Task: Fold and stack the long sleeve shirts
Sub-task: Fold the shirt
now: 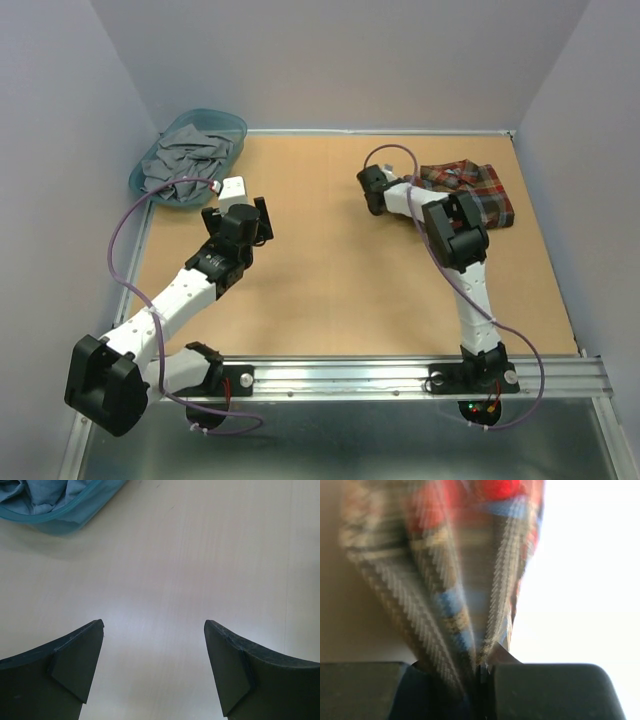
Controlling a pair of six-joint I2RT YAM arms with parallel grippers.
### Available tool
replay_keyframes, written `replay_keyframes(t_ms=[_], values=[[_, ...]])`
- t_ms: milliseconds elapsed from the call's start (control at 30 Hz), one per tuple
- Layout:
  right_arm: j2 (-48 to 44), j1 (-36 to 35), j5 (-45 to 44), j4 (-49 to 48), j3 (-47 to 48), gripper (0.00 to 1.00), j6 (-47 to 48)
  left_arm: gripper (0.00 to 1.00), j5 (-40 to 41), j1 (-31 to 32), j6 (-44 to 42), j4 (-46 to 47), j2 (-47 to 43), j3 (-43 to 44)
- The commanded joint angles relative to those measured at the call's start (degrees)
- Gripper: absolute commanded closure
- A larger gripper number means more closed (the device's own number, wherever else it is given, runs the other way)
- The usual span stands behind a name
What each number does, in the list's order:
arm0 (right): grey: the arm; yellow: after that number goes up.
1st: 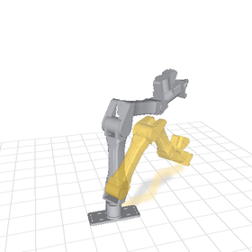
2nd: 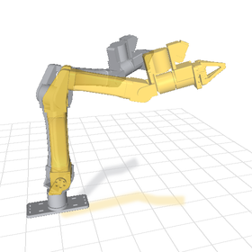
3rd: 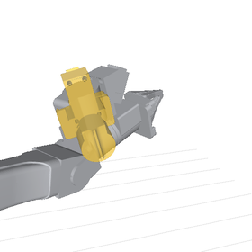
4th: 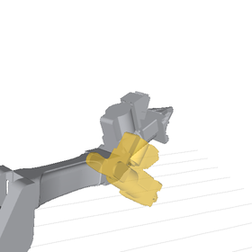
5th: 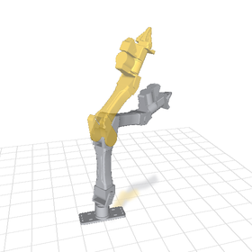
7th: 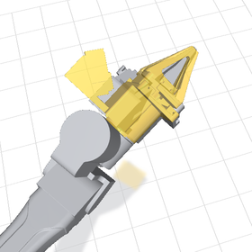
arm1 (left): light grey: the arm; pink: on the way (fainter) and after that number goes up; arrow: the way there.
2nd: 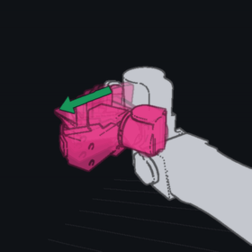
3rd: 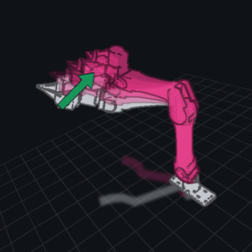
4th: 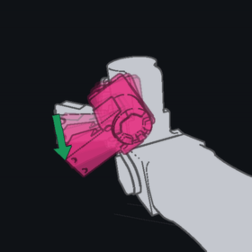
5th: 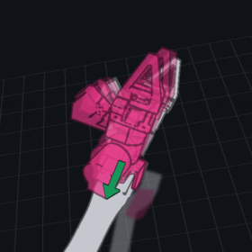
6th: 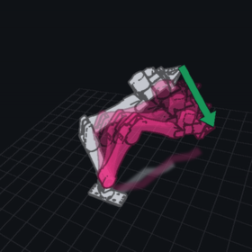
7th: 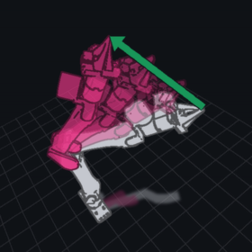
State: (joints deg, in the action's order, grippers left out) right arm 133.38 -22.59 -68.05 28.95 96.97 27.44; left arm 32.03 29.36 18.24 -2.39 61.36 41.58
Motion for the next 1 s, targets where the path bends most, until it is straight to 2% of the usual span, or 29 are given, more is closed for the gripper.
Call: replay_keyframes(t_ms=[0, 133, 233, 367, 500, 567, 600, 667, 700, 800, 900, 967], values=[[-3.1, -6.8, 2.8, -0.9, -0.6, 0.99, -5.9, 0.07, 2.6, -0.1, -0.7, 2.1, -0.3, 0.3], [-2.0, -12.4, 7.0, 1.9, 0.3, 0.99, -10.1, 0.07, 2.5, -0.1, -0.8, 2.0, 0.2, 0.3], [-0.5, -13.9, 13.0, 8.2, 3.7, 0.97, -16.4, 0.07, 2.3, -0.2, -0.8, 2.1, 0.8, 0.5], [1.2, -16.4, 22.8, 15.9, 7.9, 0.73, -22.2, 0.07, 2.3, -0.2, -0.9, 2.1, 1.1, 0.8], [0.3, -19.7, 35.9, 23.7, 17.7, 0.59, -30.7, 0.07, 2.3, -0.3, -0.9, 3.4, 0.9, 0.8], [-1.5, -20.2, 41.9, 25.9, 19.8, 0.53, -32.9, 0.07, 2.3, -0.4, -1.0, 3.4, 0.9, 1.0], [-3.8, -20.3, 48.1, 26.1, 20.4, 0.49, -34.9, 0.07, 2.2, -0.5, -1.0, 3.4, 0.8, 0.9], [-6.2, -20.3, 53.0, 26.2, 21.4, 0.45, -36.2, 0.07, 2.1, -0.6, -1.0, 3.4, 0.6, 1.0], [-7.6, -20.3, 55.2, 26.2, 21.6, 0.40, -37.3, 0.07, 1.9, -0.8, -1.0, 3.4, 0.4, 0.9], [-11.8, -20.2, 54.9, 26.2, 21.2, 0.30, -38.0, 0.07, 0.7, -1.0, -0.4, 3.5, -0.1, 0.9], [-15.1, -18.6, 54.1, 25.8, 19.9, 0.31, -39.0, 0.07, -1.6, -1.2, 0.5, 3.6, 0.0, 1.0], [-16.9, -17.2, 54.0, 24.6, 17.0, 0.34, -40.7, 0.07, -4.2, -1.2, 1.1, 3.5, 0.3, 1.5]])
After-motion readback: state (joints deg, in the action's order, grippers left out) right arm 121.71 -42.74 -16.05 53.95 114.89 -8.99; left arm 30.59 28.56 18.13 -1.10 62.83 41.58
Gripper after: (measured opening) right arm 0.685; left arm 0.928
